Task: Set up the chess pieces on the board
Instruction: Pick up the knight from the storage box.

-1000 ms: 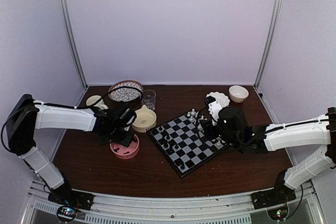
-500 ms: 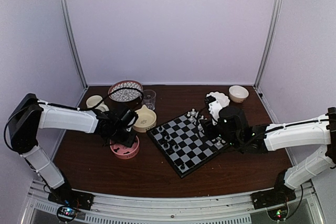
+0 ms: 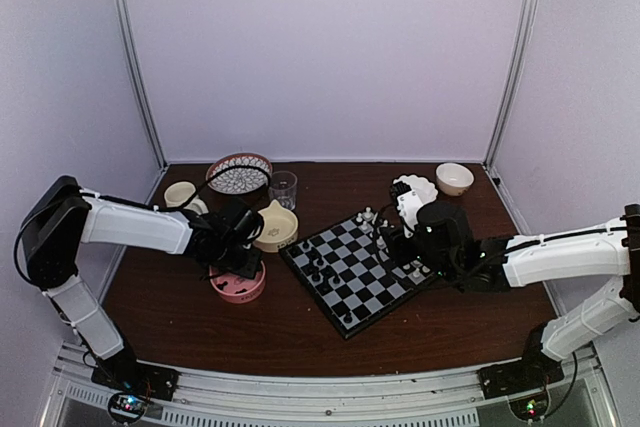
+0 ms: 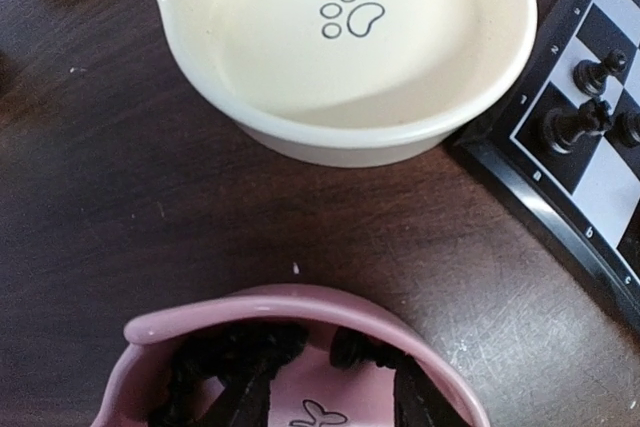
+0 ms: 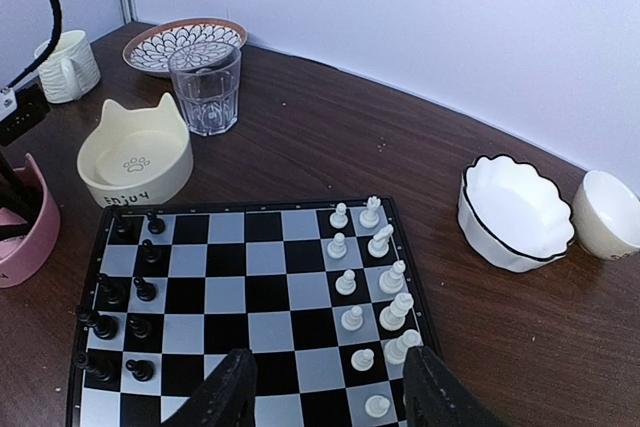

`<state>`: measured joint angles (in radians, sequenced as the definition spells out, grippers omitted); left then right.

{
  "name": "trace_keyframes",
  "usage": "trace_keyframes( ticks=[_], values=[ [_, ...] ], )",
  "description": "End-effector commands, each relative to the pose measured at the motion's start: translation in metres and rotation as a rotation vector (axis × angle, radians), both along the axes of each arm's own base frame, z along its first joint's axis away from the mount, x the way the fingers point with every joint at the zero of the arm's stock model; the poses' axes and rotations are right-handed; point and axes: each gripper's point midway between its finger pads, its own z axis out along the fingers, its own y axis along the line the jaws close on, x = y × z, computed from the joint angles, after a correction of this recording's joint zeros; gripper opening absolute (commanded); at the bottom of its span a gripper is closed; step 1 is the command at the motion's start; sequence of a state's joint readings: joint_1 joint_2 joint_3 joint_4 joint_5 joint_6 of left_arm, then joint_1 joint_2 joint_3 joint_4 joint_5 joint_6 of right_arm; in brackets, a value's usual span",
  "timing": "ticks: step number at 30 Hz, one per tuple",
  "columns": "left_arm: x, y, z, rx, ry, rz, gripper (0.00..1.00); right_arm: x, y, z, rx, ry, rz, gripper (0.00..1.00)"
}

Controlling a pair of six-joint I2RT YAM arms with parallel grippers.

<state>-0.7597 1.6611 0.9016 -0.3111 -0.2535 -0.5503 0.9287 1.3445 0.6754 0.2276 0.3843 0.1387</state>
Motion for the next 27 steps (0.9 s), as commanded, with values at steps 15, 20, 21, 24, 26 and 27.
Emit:
trace_keyframes(
  ticks=[15,20,21,24,26,27],
  values=[
    [0.016,0.001,-0.004,0.095,0.011,0.018,0.25,0.003,0.0,0.017,0.046,-0.017,-0.005,0.53],
    [0.014,0.003,0.007,0.082,-0.004,0.011,0.23,0.003,0.0,0.017,0.044,-0.017,-0.006,0.53],
    [0.012,0.004,0.011,0.076,-0.01,0.009,0.24,0.003,0.0,0.016,0.044,-0.017,-0.006,0.53],
    [0.009,0.006,0.022,0.053,-0.032,0.004,0.24,0.003,0.0,0.017,0.045,-0.018,-0.006,0.53],
    [0.006,0.006,0.03,0.032,-0.045,-0.008,0.25,0.004,0.0,0.016,0.043,-0.016,-0.006,0.53],
    [0.005,0.005,0.034,0.014,-0.052,-0.015,0.24,0.004,0.0,0.016,0.044,-0.016,-0.005,0.53]
  ],
)
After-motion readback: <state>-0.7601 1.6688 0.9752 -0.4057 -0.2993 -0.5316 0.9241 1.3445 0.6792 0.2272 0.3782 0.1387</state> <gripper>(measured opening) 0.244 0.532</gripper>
